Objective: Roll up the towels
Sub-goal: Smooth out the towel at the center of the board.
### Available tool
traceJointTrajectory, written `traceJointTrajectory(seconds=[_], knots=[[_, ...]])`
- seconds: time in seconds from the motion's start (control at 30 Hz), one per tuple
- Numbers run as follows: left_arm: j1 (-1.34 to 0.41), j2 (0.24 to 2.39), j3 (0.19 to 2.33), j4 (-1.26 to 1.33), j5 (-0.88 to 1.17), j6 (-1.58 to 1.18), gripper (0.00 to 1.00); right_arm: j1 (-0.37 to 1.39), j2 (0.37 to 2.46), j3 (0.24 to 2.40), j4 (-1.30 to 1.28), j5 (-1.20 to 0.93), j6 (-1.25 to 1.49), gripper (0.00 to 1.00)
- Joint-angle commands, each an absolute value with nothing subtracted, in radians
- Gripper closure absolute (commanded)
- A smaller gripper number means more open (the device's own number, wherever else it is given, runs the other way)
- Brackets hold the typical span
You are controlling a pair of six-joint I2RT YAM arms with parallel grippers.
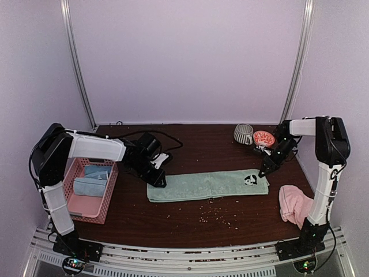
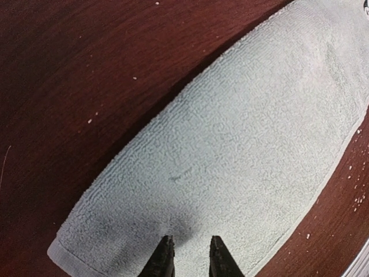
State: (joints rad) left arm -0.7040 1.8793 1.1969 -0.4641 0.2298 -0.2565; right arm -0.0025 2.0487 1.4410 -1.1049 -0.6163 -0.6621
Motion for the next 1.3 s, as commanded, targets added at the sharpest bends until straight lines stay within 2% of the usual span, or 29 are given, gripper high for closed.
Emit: traceJointTrajectory(seconds=[0.0, 0.07, 0.13, 0.23, 0.43, 0.8, 1.03, 1.2, 1.27], knots=[[-0.71, 1.907, 1.189, -0.442, 0.201, -0.248, 0.8, -0.008, 2.062, 1.465, -1.147, -0.689, -0.663, 0.86], [-0.709, 1.913, 1.19, -0.445, 0.192, -0.243, 0.8, -0.011, 2.071, 1.47, -1.137, -0.698, -0.65, 0.93], [-0.709, 1.918, 1.188, -0.454, 0.178, -0.239, 0.8, -0.023, 2.082, 1.487, -1.137, -0.714, -0.641, 0.95], [-0.71, 1.924, 1.179, -0.461, 0.156, -0.234, 0.8, -0.048, 2.102, 1.525, -1.16, -0.746, -0.634, 0.96], [-0.709, 1.935, 1.163, -0.46, 0.143, -0.235, 0.8, -0.07, 2.097, 1.54, -1.143, -0.757, -0.618, 0.88], [-0.709, 1.939, 1.157, -0.459, 0.134, -0.229, 0.8, -0.071, 2.144, 1.563, -1.07, -0.794, -0.544, 1.0], [-0.711, 1.939, 1.132, -0.464, 0.11, -0.231, 0.8, -0.081, 2.115, 1.556, -0.887, -0.653, -0.368, 1.0], [-0.711, 1.927, 1.129, -0.463, 0.092, -0.245, 0.81, -0.081, 2.107, 1.548, -0.868, -0.633, -0.327, 1.0], [-0.711, 1.925, 1.13, -0.459, 0.092, -0.248, 0.81, -0.081, 2.099, 1.545, -0.87, -0.632, -0.321, 0.93]])
